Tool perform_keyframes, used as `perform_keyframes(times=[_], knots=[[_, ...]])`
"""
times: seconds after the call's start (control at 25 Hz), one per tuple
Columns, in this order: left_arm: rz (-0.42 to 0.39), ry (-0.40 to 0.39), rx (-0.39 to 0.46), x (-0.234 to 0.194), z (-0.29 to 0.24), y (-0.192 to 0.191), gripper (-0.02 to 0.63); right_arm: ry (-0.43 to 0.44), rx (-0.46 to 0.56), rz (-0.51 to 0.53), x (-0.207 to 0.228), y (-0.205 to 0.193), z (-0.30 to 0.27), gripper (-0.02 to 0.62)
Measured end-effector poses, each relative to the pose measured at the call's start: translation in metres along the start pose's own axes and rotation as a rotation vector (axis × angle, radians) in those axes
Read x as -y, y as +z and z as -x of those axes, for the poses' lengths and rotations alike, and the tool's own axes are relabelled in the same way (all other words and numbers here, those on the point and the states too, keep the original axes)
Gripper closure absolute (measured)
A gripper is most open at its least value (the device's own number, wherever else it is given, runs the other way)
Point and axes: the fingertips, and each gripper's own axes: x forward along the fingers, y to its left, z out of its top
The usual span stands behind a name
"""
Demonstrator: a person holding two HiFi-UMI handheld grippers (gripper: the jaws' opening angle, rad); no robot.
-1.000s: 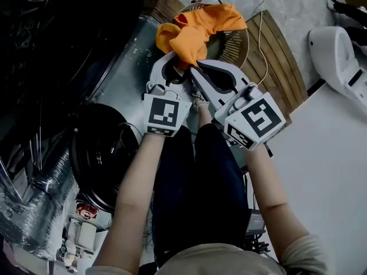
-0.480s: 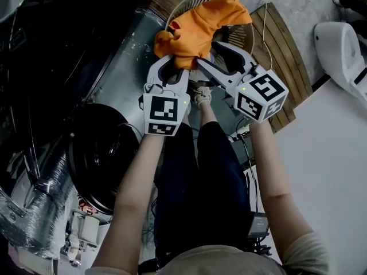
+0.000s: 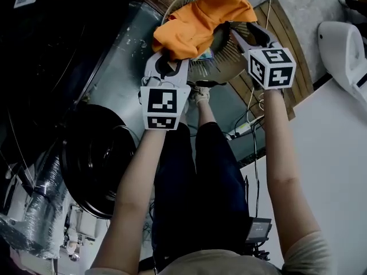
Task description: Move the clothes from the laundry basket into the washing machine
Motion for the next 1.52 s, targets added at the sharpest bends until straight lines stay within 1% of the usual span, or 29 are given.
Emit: perform_keyframes(times=[0.08,0.16,0.24,0.4,0.44,0.48,0.56,0.6,0.72,0.88,1.12,1.2,1.36,1.48,1.52], knots=[[0.004,-0.008,-0.001,-0.001,-0.005,0.001,0.520,-0.079,-0.034,0.013,0.026,-0.007,-0.016,0.379],[-0.005,-0.018,-0.006,-0.001,-0.009,0.001,0.520,-0.170,-0.036,0.004,0.053,-0.008,-0.027,0.379],[-0.002,-0.020,-0.013,-0.001,-0.014,0.000,0.520,-0.219,-0.051,-0.013,0.075,-0.010,-0.038,0.379],[0.015,-0.016,-0.018,-0.001,-0.023,0.003,0.520,-0.199,-0.111,-0.052,0.095,-0.021,-0.058,0.391],[0.015,-0.020,-0.018,-0.001,-0.024,0.003,0.520,-0.198,-0.115,-0.052,0.097,-0.022,-0.059,0.456],[0.016,-0.026,-0.018,0.000,-0.026,0.003,0.520,-0.201,-0.116,-0.047,0.098,-0.023,-0.057,0.504],[0.015,-0.033,-0.017,0.000,-0.028,0.003,0.520,-0.205,-0.101,-0.028,0.096,-0.020,-0.050,0.545],[0.015,-0.032,-0.018,-0.001,-0.028,0.003,0.520,-0.195,-0.084,-0.021,0.092,-0.017,-0.045,0.555],[0.025,-0.025,-0.023,-0.003,-0.025,0.003,0.520,-0.128,-0.023,-0.018,0.068,-0.003,-0.026,0.563],[0.014,-0.040,-0.024,0.003,-0.022,0.008,0.520,0.013,0.073,-0.061,0.024,0.025,0.004,0.566],[-0.017,-0.083,0.036,0.017,-0.012,0.027,0.520,0.232,0.258,-0.129,-0.058,0.080,0.049,0.566],[-0.023,-0.096,0.059,0.022,-0.009,0.033,0.520,0.297,0.304,-0.144,-0.083,0.099,0.060,0.566],[-0.029,-0.071,0.105,0.022,0.003,0.048,0.520,0.411,0.329,-0.131,-0.128,0.127,0.077,0.566],[-0.032,-0.068,0.135,0.021,0.013,0.056,0.514,0.451,0.318,-0.105,-0.152,0.135,0.081,0.566],[-0.033,-0.072,0.141,0.021,0.016,0.057,0.495,0.458,0.309,-0.098,-0.157,0.136,0.081,0.566]])
